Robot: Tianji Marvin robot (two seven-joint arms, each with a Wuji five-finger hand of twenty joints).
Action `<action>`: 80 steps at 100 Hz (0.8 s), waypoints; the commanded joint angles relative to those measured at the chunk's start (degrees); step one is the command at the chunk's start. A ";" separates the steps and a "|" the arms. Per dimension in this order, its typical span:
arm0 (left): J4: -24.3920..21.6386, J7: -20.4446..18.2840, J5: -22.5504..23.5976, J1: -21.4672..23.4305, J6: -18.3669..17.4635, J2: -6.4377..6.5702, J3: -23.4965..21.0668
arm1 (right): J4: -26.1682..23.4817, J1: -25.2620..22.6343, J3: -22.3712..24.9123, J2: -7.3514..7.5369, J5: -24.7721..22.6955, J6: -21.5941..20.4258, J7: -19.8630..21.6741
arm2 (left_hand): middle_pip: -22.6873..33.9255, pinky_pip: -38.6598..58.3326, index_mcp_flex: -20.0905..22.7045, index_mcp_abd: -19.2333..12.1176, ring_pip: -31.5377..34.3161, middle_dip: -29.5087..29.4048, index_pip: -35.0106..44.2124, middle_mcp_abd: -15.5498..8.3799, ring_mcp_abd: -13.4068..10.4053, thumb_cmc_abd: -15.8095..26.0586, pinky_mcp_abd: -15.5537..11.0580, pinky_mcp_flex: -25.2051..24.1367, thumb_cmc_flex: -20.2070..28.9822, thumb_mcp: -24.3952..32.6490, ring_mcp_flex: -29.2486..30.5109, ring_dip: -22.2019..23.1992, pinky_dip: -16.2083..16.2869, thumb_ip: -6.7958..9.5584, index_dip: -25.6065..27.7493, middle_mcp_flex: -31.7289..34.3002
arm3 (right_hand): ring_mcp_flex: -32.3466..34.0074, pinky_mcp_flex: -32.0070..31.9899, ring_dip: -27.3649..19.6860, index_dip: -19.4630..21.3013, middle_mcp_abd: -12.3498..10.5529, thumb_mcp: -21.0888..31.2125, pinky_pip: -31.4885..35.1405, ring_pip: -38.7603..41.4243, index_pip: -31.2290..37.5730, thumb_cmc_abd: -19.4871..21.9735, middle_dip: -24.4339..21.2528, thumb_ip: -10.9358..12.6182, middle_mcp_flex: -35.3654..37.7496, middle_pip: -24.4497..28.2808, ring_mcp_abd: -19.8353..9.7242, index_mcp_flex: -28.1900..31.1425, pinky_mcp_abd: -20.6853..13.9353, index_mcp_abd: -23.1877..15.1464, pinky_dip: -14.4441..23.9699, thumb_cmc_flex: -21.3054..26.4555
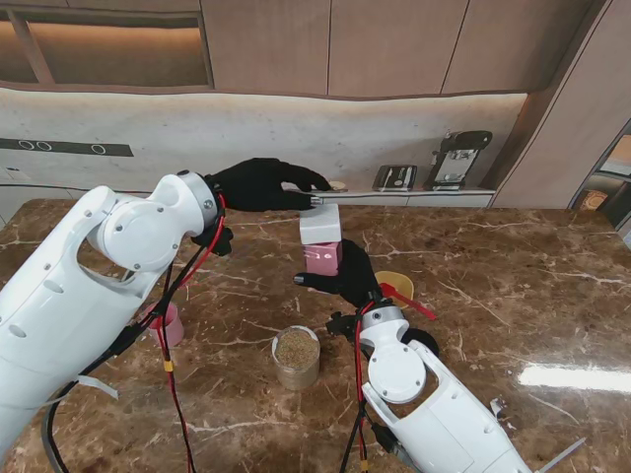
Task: Measure grain into the airtight container
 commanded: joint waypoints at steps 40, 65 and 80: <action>-1.58 -8.63 -9.29 -0.83 2.45 1.85 -0.81 | 0.13 0.16 -0.32 -0.15 0.38 0.70 1.27 | -2.37 -30.22 -9.40 -14.80 -15.39 0.67 3.95 -6.34 -5.54 -22.86 1.74 -19.27 35.13 42.55 -22.49 -9.93 -1.42 -20.66 3.21 -21.63 | 3.50 -1.06 -0.12 1.81 -6.01 16.45 -0.59 2.42 9.71 14.39 2.33 -0.03 7.19 10.43 -8.72 7.83 -5.87 -12.24 1.42 12.03; -1.12 -10.51 -9.25 -2.17 2.26 2.23 0.51 | 0.17 0.25 -0.42 -0.15 0.34 0.79 1.32 | -0.94 -31.06 -10.67 -14.64 -13.83 2.10 8.34 -6.41 -5.88 -21.46 1.64 -19.20 37.45 40.19 -21.16 -8.87 -0.90 -21.20 7.54 -23.52 | 3.49 -1.06 -0.13 1.85 -6.03 16.48 -0.58 2.43 9.74 14.43 2.40 -0.05 7.16 10.48 -8.72 7.86 -5.87 -12.16 1.41 12.03; -0.44 -11.54 -9.72 -3.39 2.44 2.35 1.77 | 0.28 0.37 -0.57 -0.16 0.33 0.71 1.39 | -0.72 -31.05 -10.26 -14.72 -13.49 2.32 8.41 -6.28 -5.82 -21.05 1.57 -19.09 37.55 39.17 -20.63 -8.33 -0.70 -21.58 7.82 -23.25 | 3.49 -1.06 -0.14 1.88 -6.03 16.53 -0.58 2.43 9.75 14.41 2.44 -0.05 7.14 10.50 -8.72 7.87 -5.87 -12.14 1.41 12.04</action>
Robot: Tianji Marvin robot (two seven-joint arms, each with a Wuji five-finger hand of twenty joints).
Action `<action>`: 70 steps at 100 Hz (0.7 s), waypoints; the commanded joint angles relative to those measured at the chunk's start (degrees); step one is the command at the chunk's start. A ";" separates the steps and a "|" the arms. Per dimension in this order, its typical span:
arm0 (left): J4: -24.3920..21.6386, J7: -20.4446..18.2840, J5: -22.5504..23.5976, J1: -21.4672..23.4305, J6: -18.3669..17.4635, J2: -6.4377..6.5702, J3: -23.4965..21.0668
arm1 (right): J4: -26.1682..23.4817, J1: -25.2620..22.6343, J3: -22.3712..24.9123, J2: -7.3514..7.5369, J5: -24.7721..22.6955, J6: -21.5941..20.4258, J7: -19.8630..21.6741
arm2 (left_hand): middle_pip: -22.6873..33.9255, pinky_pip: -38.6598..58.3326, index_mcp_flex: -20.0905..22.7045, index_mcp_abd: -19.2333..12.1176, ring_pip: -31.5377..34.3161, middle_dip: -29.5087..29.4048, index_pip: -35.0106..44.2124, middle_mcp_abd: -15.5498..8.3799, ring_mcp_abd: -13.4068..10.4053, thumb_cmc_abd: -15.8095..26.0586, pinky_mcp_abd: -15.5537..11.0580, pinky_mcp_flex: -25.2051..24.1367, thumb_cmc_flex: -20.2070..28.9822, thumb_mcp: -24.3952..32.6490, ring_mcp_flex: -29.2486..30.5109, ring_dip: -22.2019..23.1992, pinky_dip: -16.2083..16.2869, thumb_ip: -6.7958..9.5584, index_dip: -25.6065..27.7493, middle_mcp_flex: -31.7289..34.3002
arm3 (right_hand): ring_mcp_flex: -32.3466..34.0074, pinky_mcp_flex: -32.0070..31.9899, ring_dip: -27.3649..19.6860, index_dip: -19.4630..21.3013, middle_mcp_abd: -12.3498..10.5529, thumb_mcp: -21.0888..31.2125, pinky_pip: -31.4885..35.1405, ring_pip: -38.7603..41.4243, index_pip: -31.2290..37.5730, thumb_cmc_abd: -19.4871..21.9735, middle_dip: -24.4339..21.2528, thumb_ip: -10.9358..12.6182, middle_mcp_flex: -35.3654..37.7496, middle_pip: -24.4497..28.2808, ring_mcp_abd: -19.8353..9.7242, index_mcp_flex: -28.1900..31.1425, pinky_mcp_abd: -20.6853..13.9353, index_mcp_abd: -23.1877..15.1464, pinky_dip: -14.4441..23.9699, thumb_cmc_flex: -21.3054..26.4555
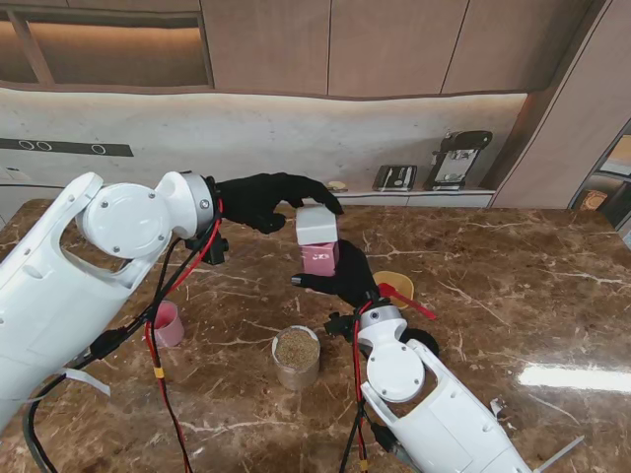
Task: Measure grain into the airtight container
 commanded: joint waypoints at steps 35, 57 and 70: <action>1.50 -1.76 -1.60 -2.78 1.12 0.10 2.55 | 0.05 -0.04 0.05 -0.16 0.12 0.20 0.75 | 0.84 -0.49 4.97 2.07 1.18 1.39 8.32 -2.54 -2.19 4.09 0.43 0.16 -4.61 -7.53 1.25 2.93 1.30 -5.76 8.01 -0.58 | 3.49 -1.11 -0.15 1.90 -6.11 16.50 -0.59 2.44 9.71 14.46 2.45 -0.08 7.13 10.47 -8.71 7.83 -5.81 -12.09 1.36 11.97; 1.31 -2.52 -1.66 -2.82 1.26 0.30 2.33 | -0.17 -0.15 0.32 -0.15 0.04 0.36 0.57 | 1.51 1.98 5.08 6.81 3.38 2.32 11.17 -4.48 -2.72 4.53 0.94 1.16 -12.66 -8.57 4.39 5.85 2.52 -6.45 12.93 4.60 | 3.49 -1.11 -0.15 1.91 -6.01 16.52 -0.59 2.44 9.67 14.50 2.46 -0.07 7.10 10.45 -8.71 7.84 -5.79 -12.20 1.36 12.01; 1.21 -4.09 -1.73 -3.40 1.16 0.65 2.50 | -0.25 -0.10 0.30 -0.15 0.10 0.33 0.63 | 2.71 2.54 2.10 11.24 4.85 4.41 9.81 -4.45 -2.59 3.74 0.65 1.24 -16.86 -9.43 5.66 8.51 3.07 -5.86 12.80 6.94 | 3.49 -1.11 -0.16 1.91 -6.07 16.51 -0.59 2.44 9.67 14.55 2.46 -0.08 7.11 10.44 -8.71 7.84 -5.79 -12.18 1.36 12.00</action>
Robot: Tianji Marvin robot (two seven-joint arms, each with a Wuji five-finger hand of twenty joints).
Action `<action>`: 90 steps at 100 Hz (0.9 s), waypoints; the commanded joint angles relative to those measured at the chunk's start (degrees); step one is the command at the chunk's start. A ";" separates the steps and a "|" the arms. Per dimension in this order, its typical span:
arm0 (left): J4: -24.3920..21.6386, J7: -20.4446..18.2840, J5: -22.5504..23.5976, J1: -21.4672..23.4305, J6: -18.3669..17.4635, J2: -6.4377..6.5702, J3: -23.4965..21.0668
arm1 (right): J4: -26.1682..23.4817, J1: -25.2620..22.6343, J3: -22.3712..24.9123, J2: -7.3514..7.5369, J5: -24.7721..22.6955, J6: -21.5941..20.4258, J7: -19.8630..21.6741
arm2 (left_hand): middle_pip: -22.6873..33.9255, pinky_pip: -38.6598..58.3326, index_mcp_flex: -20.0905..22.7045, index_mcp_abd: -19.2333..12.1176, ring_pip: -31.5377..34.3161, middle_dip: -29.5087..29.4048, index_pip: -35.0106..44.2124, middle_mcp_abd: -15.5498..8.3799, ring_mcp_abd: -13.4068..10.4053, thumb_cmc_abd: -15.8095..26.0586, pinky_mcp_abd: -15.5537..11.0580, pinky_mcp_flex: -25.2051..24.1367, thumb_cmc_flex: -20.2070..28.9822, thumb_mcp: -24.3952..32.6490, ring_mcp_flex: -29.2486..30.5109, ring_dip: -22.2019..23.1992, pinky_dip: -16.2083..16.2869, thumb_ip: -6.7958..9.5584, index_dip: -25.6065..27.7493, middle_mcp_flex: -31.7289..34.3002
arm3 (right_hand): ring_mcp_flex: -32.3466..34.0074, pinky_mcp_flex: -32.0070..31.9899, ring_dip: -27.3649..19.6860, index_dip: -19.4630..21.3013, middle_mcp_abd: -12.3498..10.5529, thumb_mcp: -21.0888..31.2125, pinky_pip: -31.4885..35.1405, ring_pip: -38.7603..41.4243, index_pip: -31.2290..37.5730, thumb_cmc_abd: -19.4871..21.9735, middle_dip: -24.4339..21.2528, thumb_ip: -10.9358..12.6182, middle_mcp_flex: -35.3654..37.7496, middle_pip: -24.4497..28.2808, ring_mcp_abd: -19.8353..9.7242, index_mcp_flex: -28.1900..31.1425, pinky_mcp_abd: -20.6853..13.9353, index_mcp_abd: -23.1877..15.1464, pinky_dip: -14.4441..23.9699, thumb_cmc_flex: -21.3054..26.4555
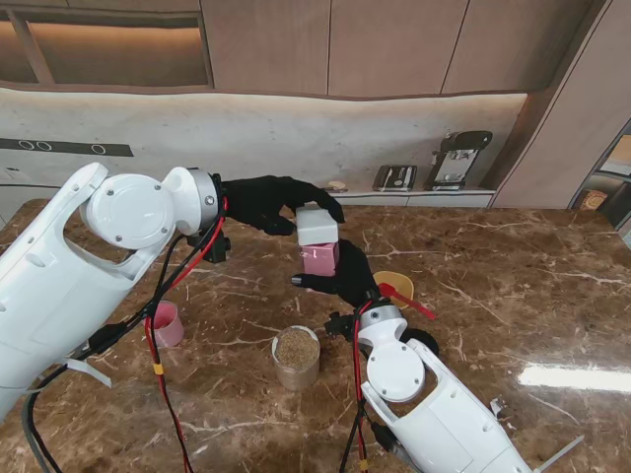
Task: Measure grain into the airtight container
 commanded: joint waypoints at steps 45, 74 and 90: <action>0.04 -1.34 3.08 -0.58 -2.18 0.65 0.77 | -0.52 -0.23 0.15 -0.16 0.42 0.29 0.73 | 8.85 2.97 5.11 14.89 6.43 12.31 3.59 -0.79 -2.26 -0.03 0.79 0.38 -10.97 -10.87 5.94 11.12 1.53 -0.75 -3.99 9.41 | 3.47 -1.26 -0.17 1.90 -6.04 16.52 -0.67 2.41 9.62 14.68 2.47 -0.09 7.12 10.42 -8.61 7.81 -5.62 -12.08 1.34 11.87; 0.23 -3.59 4.63 -1.74 -2.45 1.18 1.69 | -0.67 -0.37 0.20 -0.18 0.62 0.47 0.69 | 9.99 1.84 9.17 12.46 8.15 17.10 8.61 0.86 -1.52 0.87 0.70 -0.37 -10.78 -11.72 3.98 16.02 1.54 -0.56 -4.52 7.64 | 3.47 -1.25 -0.17 1.91 -6.05 16.52 -0.67 2.41 9.59 14.98 2.49 -0.09 7.11 10.43 -8.60 7.75 -5.59 -12.14 1.35 11.96; 0.58 -3.71 5.52 -1.99 -2.87 1.23 2.28 | -0.71 -0.39 0.12 -0.18 0.75 0.54 0.77 | 9.56 1.34 5.76 12.85 8.09 16.29 6.56 0.52 -1.63 0.37 0.14 -0.55 -10.96 -11.35 4.08 15.96 1.69 -0.51 -3.30 7.69 | 3.46 -1.25 -0.17 1.92 -6.02 16.47 -0.67 2.41 9.62 15.08 2.50 -0.10 7.14 10.44 -8.60 7.79 -5.58 -12.13 1.35 11.98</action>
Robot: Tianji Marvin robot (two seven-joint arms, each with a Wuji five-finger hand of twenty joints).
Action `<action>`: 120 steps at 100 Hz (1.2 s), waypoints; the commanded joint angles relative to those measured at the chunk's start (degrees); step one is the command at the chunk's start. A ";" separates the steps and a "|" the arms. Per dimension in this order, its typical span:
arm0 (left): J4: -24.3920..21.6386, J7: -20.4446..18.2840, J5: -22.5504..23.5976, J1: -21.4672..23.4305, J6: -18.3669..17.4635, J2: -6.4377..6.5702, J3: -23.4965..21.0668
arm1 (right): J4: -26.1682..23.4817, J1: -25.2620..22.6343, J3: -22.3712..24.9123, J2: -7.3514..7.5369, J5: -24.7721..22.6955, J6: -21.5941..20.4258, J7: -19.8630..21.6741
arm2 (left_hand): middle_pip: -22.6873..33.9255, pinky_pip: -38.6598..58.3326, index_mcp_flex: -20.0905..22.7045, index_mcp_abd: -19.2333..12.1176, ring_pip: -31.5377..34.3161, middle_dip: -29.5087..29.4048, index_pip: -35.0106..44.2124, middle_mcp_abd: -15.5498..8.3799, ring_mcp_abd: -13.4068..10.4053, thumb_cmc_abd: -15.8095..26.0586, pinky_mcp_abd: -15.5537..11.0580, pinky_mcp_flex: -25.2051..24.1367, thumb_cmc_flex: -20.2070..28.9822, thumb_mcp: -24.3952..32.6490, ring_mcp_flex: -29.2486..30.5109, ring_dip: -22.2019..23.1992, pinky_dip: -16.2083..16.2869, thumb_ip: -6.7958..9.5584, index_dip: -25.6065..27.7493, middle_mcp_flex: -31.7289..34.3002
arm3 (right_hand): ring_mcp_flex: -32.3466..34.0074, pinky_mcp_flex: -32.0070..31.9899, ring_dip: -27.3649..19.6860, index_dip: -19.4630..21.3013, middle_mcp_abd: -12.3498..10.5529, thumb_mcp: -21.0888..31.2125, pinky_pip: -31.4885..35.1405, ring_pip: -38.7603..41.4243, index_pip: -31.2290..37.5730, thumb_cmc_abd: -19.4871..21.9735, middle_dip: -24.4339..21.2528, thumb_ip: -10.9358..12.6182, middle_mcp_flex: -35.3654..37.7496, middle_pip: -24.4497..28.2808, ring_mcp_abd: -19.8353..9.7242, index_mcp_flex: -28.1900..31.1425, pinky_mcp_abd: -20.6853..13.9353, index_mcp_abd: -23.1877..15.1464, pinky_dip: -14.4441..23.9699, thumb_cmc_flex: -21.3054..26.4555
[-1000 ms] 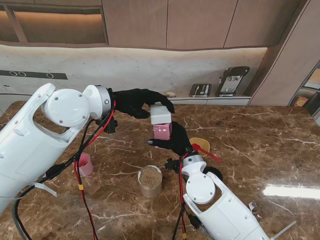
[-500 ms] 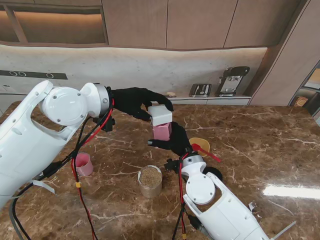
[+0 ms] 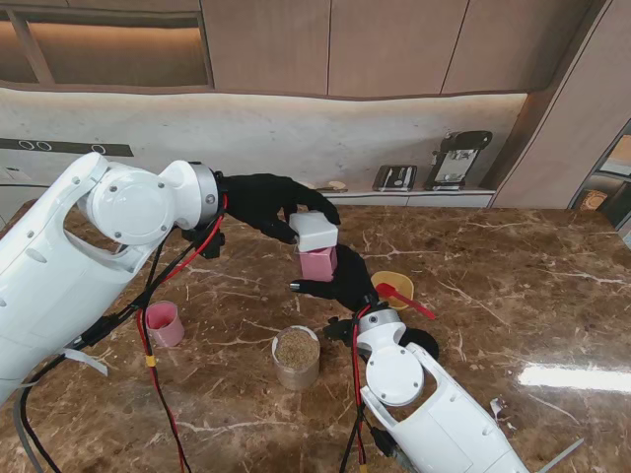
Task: Measure grain into the airtight container
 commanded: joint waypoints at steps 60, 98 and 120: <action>1.34 -1.20 1.34 -0.17 -0.31 0.59 1.93 | -0.80 0.20 0.39 -0.16 0.56 0.12 0.53 | 4.15 -1.37 2.93 3.45 0.73 2.09 19.19 -5.58 -1.15 1.03 -0.37 -1.35 -2.75 -1.39 -0.19 0.23 1.25 -0.23 15.05 3.14 | 3.42 -1.22 -0.18 1.87 -6.02 16.44 -0.69 2.38 9.57 15.94 2.49 -0.11 7.34 10.42 -8.20 7.77 -5.49 -11.85 1.36 11.19; 1.69 1.02 1.81 0.57 -2.06 0.18 1.46 | -0.92 0.28 0.35 -0.12 0.52 0.16 0.67 | 4.89 0.63 7.92 7.45 1.26 -3.54 8.23 -6.99 -1.97 0.06 -0.13 -0.34 -2.75 -0.93 4.73 -1.81 1.67 -0.50 4.53 9.72 | 3.41 -1.27 -0.21 1.66 -5.99 16.44 -0.74 2.32 9.48 16.05 2.42 -0.11 7.36 10.37 -8.12 7.76 -5.31 -11.61 1.36 11.15; 1.71 -0.34 2.45 -0.26 -2.63 0.48 2.05 | -0.98 0.27 0.35 -0.09 0.40 0.23 0.70 | 8.37 -0.83 11.59 5.08 2.80 3.56 5.07 -5.45 -1.09 1.27 -0.61 -1.09 -2.38 -2.24 3.16 1.21 1.08 -0.42 -3.76 9.85 | 3.40 -1.27 -0.21 1.62 -6.01 16.43 -0.74 2.31 9.46 16.17 2.43 -0.12 7.36 10.38 -8.13 7.75 -5.31 -11.67 1.36 11.17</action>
